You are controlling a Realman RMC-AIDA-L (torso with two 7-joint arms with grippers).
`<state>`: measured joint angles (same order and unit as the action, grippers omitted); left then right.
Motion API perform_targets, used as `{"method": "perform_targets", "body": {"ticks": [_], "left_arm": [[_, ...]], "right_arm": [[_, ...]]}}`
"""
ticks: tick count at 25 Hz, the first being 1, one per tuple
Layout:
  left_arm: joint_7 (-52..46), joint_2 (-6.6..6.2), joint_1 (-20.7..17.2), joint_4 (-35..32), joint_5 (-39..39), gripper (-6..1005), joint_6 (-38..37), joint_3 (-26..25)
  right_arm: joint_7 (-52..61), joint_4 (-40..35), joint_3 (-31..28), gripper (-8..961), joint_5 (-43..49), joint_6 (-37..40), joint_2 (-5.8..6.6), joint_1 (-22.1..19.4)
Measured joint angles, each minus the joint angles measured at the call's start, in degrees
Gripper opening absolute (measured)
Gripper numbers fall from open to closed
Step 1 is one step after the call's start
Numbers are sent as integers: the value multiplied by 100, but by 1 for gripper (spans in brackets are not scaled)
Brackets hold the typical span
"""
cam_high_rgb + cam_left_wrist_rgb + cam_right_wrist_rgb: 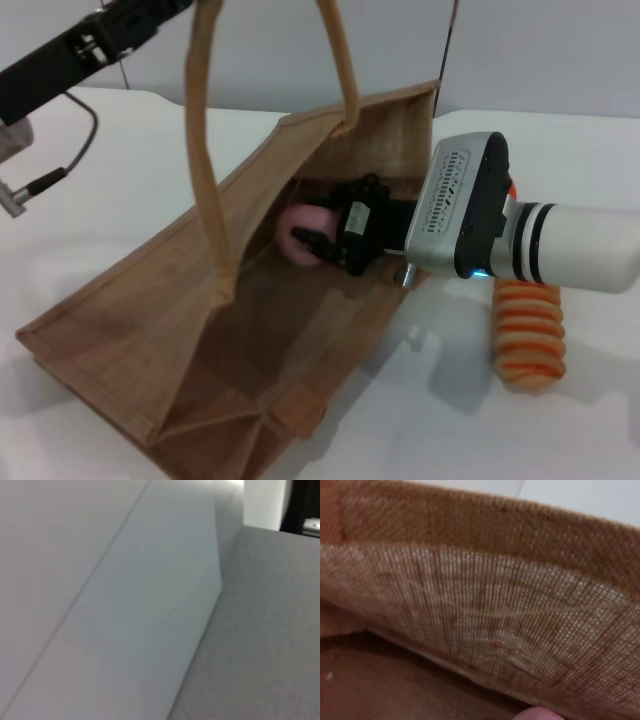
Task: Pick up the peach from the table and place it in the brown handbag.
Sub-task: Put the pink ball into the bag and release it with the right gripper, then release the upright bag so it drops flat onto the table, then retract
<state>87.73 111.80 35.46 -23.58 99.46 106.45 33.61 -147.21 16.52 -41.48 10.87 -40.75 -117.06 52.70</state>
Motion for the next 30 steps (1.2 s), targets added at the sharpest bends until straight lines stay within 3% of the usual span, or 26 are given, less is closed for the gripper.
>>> {"method": "perform_targets", "body": {"ticks": [6,9,13,15,17,20,23,30], "left_arm": [[133,-120,-93,310,98,118,-117,-139],[185,-186,-112,444,104,118,-222,-143],[244,-279,-119,670,117,118,-438,-174],[275,-296,-143,727,120,118,-584,-231],[285,-296,-150,727,122,118,-620,-244],[313,-283,-154,730,122,118,-848,-255],[406,-263,-154,734,100,118,-1070,-253],[1460,-146,-95,1137,114,119,-2041,-273]], "right_arm": [[-8,145,-39,393,-34,-86,9,-207],[-37,204,-215,401,-39,-564,34,-459],[-52,-58,-664,591,-43,-1453,85,-794],[-118,-525,-1023,704,-41,-2288,97,-994],[-188,-815,-1173,833,-42,-2648,102,-1034],[-262,-1559,-1645,862,-42,-3379,99,-1076],[-264,-1807,-1964,892,-41,-3650,97,-1154],[-626,-2156,-3623,891,-48,-4464,92,-1710]]}}
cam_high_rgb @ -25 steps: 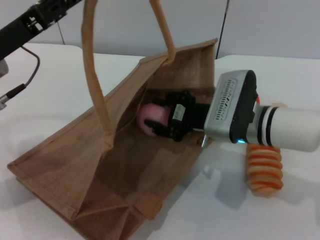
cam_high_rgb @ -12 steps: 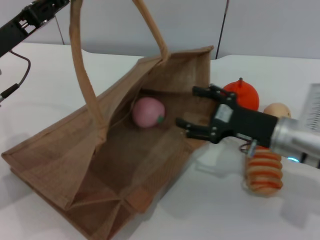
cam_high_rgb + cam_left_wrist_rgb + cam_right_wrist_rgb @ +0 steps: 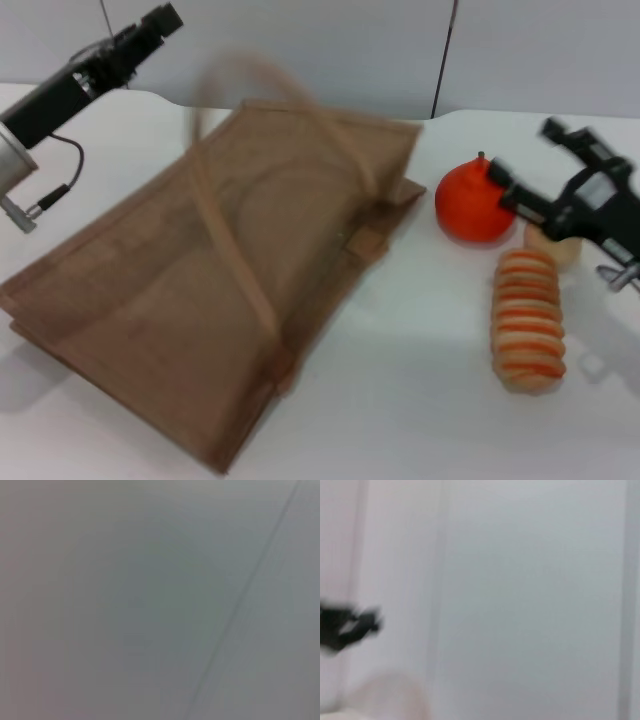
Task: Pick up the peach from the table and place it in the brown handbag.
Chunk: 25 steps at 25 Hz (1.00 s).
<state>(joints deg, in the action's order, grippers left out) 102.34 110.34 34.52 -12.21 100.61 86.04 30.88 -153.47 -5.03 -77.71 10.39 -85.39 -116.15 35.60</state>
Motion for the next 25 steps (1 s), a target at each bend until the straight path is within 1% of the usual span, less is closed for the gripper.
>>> {"method": "perform_targets", "body": {"ticks": [2,4,6,7,8,9,10,11,12,15,18,22,25], "left_arm": [[345,67,27,84,38,120,-394,-31],[699,183,45,109,126,186,-835,-43],[1145,341,52,111,323,252,-1228,-52],[1398,413,52,110,447,285,-1369,-55],[1681,486,50,117,590,331,-1500,-54],[1681,486,50,117,590,377,-1500,-54],[2240,580,46,184,925,424,-1671,-55],[2492,597,46,281,1095,470,-1699,-64],[3068,602,55,572,1519,516,-1717,-106],[3618,595,53,845,2109,617,-1710,-183],[3853,600,-19,989,2638,617,-1742,-222],[3937,607,-124,1094,3189,617,-1742,-266],[3899,601,-170,1124,3319,617,-1716,-269]], "right_arm": [[-67,-2,-437,890,-2,-51,-23,-122],[-85,-19,-857,890,-2,-60,-44,-198],[-85,-61,-1220,890,-2,-44,-69,-251],[-86,-130,-1510,890,-4,-17,-83,-266],[-91,-286,-1946,890,-5,41,-95,-260],[-91,-286,-1946,889,-5,41,-95,-260],[-102,-408,-2223,889,-3,123,-98,-229],[-122,-495,-2445,889,-4,211,-98,-205],[-152,-581,-2709,889,-5,324,-95,-185],[-258,-634,-3170,888,-5,609,-92,-189],[-371,-687,-3523,888,-4,815,-96,-198],[-388,-787,-3880,888,0,880,-99,-209],[-389,-792,-3906,889,29,891,-99,-210]]}}
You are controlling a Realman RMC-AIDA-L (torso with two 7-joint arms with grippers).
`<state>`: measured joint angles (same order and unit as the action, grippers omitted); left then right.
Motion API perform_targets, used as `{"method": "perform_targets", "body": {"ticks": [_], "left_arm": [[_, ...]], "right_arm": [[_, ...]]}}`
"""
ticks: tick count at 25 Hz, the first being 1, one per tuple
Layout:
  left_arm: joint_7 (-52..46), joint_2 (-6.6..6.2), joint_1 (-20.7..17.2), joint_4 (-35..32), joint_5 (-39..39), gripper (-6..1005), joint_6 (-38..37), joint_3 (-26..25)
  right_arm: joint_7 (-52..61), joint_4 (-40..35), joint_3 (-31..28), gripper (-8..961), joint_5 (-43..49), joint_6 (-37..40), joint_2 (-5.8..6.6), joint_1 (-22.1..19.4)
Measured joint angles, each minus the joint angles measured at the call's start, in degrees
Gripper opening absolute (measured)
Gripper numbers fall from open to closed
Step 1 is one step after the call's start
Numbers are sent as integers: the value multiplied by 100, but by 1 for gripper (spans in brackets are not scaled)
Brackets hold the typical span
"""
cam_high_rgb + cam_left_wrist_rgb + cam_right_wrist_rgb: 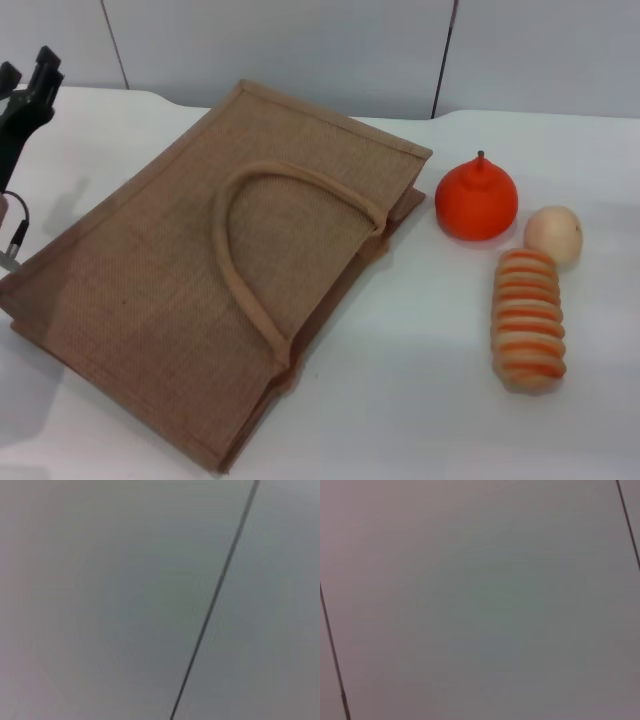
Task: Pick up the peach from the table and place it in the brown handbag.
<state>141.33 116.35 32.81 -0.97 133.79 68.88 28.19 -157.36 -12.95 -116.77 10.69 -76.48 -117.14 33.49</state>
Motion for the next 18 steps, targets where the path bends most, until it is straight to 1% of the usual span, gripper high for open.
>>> {"method": "perform_targets", "body": {"ticks": [18], "left_arm": [[-203,-9,-66,27,58,617,21,9]], "right_arm": [[-6,-6,17,889,30,1,7,6]]}}
